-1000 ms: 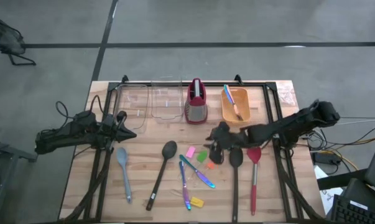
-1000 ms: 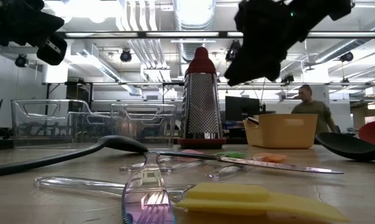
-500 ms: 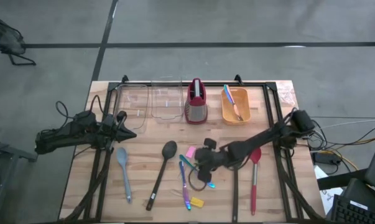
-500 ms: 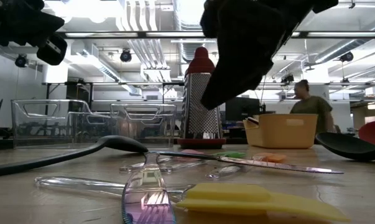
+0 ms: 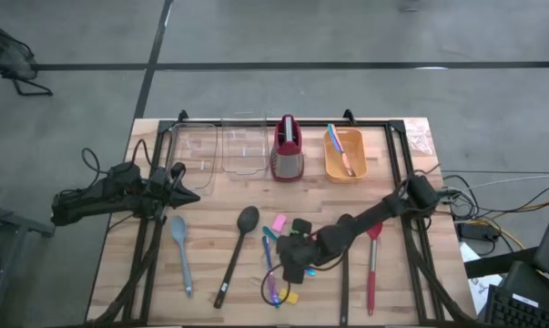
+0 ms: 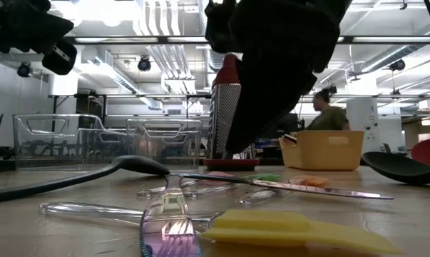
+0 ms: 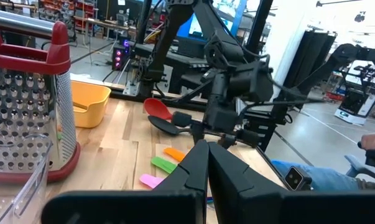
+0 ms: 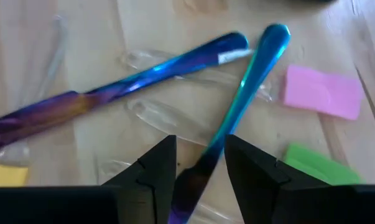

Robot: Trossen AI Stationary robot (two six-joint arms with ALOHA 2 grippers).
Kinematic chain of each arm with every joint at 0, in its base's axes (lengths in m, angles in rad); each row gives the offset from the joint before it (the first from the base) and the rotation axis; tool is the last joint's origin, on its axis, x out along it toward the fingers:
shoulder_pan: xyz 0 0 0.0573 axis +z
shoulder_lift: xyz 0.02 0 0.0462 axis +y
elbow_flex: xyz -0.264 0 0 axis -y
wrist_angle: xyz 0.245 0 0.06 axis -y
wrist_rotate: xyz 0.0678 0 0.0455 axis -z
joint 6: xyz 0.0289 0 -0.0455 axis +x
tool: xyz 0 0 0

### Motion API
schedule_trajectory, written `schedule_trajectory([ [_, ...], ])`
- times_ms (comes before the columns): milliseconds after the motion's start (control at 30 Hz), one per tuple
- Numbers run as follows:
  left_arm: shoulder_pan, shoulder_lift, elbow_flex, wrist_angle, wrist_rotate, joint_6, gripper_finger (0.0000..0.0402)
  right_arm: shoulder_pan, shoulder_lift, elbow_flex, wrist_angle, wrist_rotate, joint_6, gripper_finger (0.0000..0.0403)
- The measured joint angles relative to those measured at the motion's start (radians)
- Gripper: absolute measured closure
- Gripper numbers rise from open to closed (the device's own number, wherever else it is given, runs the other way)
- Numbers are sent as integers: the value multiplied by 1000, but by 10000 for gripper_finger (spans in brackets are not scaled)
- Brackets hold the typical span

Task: Pick & Place Kitchen Items
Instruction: Put the top blue knife into the yellow bin

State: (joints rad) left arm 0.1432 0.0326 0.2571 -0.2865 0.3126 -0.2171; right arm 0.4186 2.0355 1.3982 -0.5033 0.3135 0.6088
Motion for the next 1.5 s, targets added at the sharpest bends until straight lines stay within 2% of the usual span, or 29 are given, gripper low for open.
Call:
schedule_trajectory([
  [400,0,0,0,0,0,0,390,12,21,0,0,2,70,225],
  [733,0,0,0,0,0,0,390,12,72,-1,13,9,94,222],
  [1000,0,0,0,0,0,0,390,12,74,-2,16,24,122,255],
  [1500,0,0,0,0,0,0,390,1,74,-11,12,33,116,363],
])
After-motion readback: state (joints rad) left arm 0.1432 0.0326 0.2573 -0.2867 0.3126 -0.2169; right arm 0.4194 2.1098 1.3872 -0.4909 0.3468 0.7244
